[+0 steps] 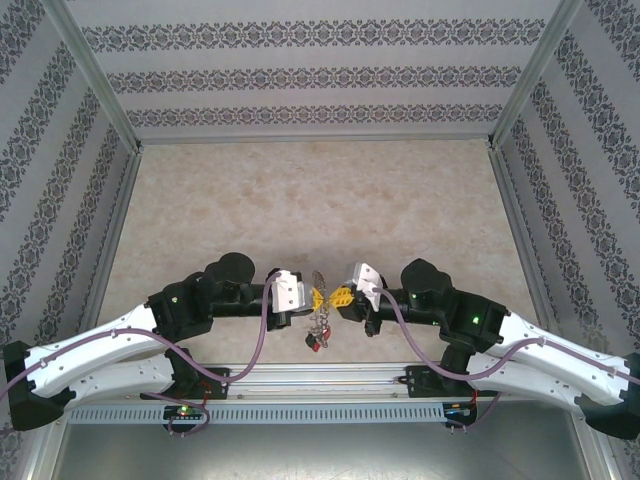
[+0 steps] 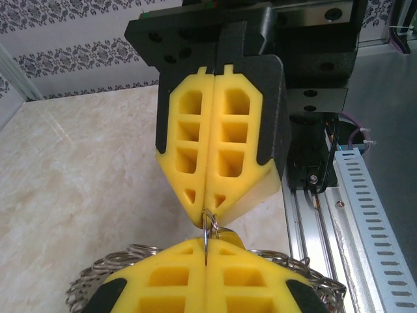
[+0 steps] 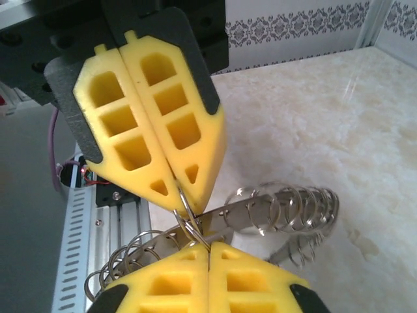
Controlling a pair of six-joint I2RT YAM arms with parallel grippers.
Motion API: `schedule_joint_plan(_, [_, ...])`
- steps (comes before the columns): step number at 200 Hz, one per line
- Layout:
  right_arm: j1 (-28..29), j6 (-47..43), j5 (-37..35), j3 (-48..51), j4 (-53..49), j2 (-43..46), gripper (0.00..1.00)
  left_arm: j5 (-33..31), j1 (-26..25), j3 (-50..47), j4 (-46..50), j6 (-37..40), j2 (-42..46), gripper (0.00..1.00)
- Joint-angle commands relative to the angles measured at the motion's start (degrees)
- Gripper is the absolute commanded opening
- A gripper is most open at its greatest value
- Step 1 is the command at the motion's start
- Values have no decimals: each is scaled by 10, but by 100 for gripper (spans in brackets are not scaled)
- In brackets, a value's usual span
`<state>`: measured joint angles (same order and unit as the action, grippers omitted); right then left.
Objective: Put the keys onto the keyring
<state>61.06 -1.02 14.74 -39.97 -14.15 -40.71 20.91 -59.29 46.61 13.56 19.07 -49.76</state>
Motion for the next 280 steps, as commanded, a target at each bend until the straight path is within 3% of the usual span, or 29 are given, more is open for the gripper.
schedule_joint_plan(1, [-9,10,29,-3,24,7,1,12,-3,0,-56,-8,11,0])
schedule_joint_plan(78, [-27,22,44,-6,15,-6,0,5,-3,-6,-73,-8,14,0])
schedule_joint_plan(129, [-51,50,50,-38,-26,-64,0,-8,-3,-23,-111,-2,20,0])
schedule_joint_plan(203, [-54,49,74,-67,-22,-91,0,14,-3,-35,-128,-10,24,0])
schedule_joint_plan(245, [-54,52,50,-44,-19,-32,33,15,-3,-39,-130,-15,35,0])
schedule_joint_plan(280, [-48,36,43,-12,-10,45,39,24,-3,-37,-131,-23,40,0])
